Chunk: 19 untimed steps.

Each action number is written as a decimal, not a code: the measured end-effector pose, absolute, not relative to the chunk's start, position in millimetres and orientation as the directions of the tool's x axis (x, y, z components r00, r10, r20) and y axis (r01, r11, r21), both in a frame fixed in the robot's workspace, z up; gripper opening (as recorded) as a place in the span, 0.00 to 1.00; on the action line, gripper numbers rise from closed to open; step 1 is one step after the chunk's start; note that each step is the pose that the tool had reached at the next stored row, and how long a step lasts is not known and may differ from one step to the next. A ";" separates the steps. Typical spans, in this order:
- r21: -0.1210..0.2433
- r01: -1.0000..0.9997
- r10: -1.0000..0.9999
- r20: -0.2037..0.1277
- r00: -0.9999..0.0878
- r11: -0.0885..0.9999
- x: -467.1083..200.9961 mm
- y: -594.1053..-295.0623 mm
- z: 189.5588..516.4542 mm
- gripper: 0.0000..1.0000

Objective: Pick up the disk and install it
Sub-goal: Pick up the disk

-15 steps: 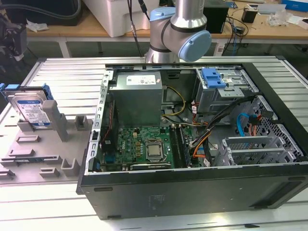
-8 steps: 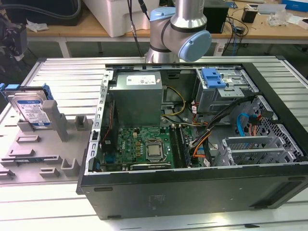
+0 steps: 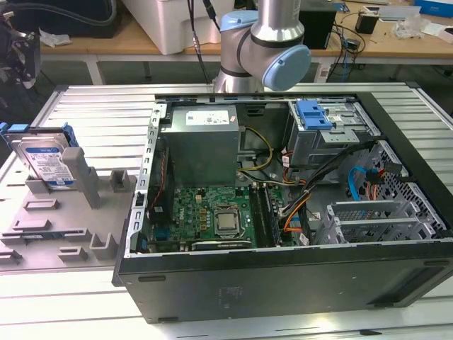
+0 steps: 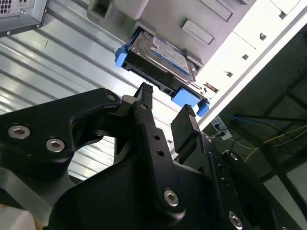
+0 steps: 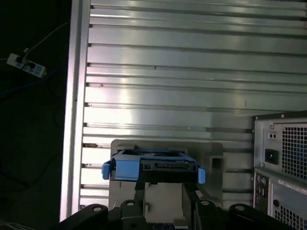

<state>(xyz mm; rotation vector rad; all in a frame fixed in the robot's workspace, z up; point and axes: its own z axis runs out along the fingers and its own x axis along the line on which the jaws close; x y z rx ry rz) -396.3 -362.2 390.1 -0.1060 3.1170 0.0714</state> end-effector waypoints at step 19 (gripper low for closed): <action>0.045 -0.404 -0.404 -0.024 -0.915 0.914 -396.3 -359.5 388.3 0.44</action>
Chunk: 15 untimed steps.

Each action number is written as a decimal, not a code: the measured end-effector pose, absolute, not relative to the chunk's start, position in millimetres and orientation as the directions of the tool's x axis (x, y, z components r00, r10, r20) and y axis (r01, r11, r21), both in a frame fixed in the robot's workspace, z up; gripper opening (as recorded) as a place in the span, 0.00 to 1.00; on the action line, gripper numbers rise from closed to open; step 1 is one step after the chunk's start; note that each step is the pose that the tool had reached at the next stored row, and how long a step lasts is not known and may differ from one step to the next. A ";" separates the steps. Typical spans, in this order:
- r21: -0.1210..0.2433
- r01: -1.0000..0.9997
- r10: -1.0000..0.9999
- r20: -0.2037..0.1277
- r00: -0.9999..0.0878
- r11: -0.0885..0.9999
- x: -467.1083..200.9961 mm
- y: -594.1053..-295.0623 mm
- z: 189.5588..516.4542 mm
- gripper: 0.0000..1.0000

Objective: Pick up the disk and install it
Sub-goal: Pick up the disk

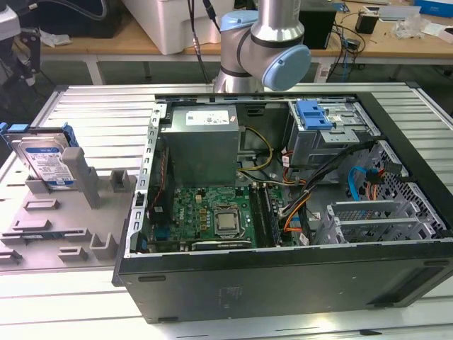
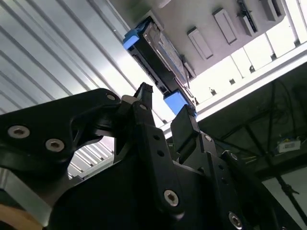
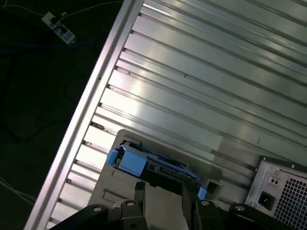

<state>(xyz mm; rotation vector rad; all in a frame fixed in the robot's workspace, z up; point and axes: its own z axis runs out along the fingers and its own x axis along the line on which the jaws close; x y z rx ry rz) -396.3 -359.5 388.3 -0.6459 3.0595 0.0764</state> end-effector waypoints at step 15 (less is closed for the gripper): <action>0.045 -0.674 -0.674 -0.024 -0.739 0.737 -396.3 -358.6 387.7 0.44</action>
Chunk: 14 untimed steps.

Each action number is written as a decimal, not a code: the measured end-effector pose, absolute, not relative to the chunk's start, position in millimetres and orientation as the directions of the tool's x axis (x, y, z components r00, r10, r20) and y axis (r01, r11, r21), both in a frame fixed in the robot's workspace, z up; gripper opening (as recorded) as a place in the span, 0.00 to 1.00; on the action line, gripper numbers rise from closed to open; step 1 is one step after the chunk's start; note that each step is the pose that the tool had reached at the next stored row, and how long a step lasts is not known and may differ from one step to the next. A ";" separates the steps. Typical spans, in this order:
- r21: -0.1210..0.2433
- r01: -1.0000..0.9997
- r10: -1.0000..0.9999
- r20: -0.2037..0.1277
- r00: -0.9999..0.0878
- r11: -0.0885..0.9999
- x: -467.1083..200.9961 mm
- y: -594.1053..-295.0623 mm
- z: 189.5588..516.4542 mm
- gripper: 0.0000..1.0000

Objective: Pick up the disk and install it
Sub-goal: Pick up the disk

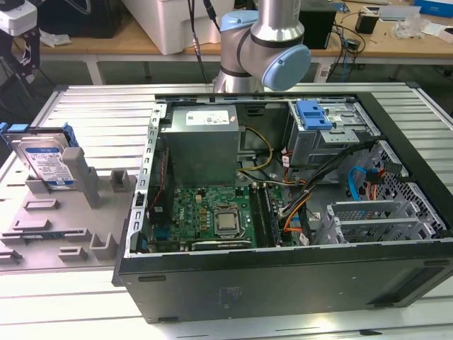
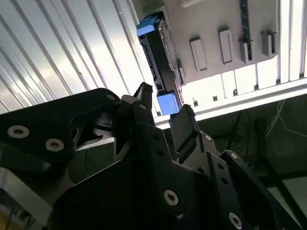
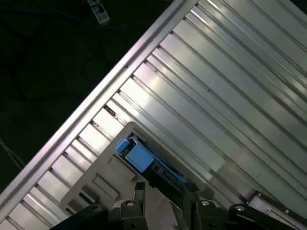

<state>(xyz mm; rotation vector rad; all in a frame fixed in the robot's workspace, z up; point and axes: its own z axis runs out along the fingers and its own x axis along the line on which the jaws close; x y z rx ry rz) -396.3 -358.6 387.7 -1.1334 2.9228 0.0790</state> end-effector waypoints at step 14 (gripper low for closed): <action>0.045 -0.886 -0.886 -0.024 -0.463 0.462 -396.3 -358.6 386.4 0.44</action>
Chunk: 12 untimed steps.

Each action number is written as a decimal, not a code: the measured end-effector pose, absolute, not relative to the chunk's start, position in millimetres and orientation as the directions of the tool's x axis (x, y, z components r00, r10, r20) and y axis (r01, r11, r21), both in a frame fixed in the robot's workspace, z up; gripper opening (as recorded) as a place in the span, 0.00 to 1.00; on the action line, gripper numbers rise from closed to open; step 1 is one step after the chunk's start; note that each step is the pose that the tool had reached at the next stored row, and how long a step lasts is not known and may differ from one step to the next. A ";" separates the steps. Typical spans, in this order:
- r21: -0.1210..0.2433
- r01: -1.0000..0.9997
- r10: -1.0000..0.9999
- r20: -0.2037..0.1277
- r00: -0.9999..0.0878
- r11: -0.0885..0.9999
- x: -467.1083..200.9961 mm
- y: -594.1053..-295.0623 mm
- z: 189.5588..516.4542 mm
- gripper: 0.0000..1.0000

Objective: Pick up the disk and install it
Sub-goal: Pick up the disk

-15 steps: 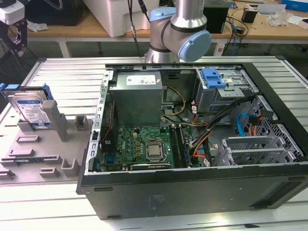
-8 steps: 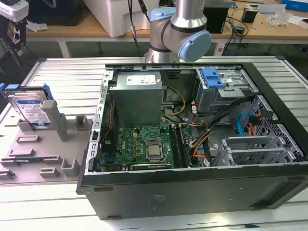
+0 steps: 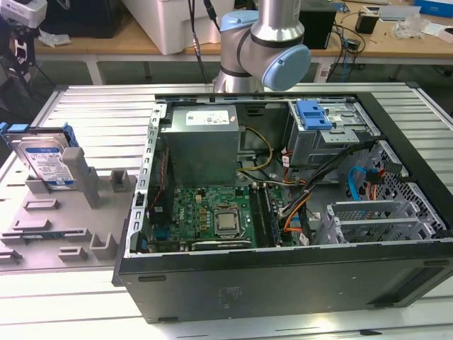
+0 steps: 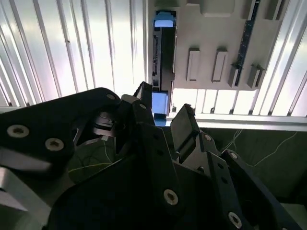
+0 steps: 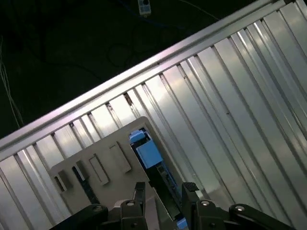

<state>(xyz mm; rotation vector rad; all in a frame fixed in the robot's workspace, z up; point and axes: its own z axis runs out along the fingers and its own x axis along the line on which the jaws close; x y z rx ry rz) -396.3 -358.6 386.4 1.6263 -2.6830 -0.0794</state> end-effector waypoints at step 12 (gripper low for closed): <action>0.045 -0.975 -0.975 -0.024 -0.221 0.220 -396.3 -358.6 385.7 0.44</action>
